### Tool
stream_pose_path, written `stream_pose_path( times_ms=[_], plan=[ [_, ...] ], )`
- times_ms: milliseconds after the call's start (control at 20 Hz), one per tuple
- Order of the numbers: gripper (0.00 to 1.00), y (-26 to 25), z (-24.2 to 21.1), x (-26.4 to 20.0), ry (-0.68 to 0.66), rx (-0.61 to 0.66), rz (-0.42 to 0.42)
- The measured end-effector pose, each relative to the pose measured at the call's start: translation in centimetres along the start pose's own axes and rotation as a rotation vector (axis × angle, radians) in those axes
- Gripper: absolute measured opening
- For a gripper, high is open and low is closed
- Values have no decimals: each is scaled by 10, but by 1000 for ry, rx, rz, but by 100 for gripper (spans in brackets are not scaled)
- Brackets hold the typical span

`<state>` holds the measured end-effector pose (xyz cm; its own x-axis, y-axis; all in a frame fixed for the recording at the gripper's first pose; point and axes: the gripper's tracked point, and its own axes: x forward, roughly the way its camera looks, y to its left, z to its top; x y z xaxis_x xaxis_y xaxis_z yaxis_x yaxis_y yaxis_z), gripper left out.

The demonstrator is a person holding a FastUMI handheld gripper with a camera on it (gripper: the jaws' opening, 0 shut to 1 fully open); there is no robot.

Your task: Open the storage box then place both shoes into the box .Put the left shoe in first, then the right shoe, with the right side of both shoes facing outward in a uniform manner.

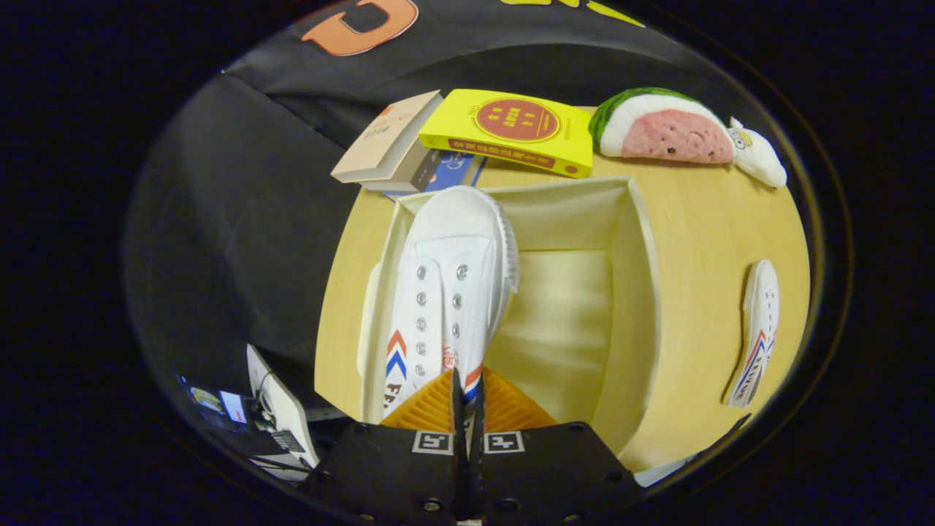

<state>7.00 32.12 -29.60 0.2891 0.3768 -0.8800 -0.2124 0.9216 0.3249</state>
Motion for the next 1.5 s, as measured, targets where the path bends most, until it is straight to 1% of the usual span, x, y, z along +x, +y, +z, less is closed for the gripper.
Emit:
stream_pose_path(
  times_ms=[100, 250, 350, 450, 650, 800, 900, 950, 1000, 1200, 1250, 1300, 1400, 1500],
  plan=[
    [1, 1, -2, 9, 9, 27, -10],
    [0, -4, -12, 22, 57, 48, -54],
    [0, -2, -9, 32, 65, 55, -52],
    [1, -3, -7, 41, 82, 75, -68],
    [1, -6, -8, 59, 125, 49, -115],
    [2, -9, -11, 68, 159, 50, -125],
    [10, -9, -6, 65, 146, 43, -110],
    [15, -8, -2, 66, 134, 29, -101],
    [21, -10, -1, 55, 126, 2, -113],
    [72, -3, -4, 19, 121, -27, -32],
    [82, -3, -4, 5, 111, -35, -14],
    [81, -2, -3, -9, 98, -51, 10],
    [86, -4, -1, -41, 66, -91, 54],
    [86, -20, 1, -71, 24, -127, 67]
  ],
)
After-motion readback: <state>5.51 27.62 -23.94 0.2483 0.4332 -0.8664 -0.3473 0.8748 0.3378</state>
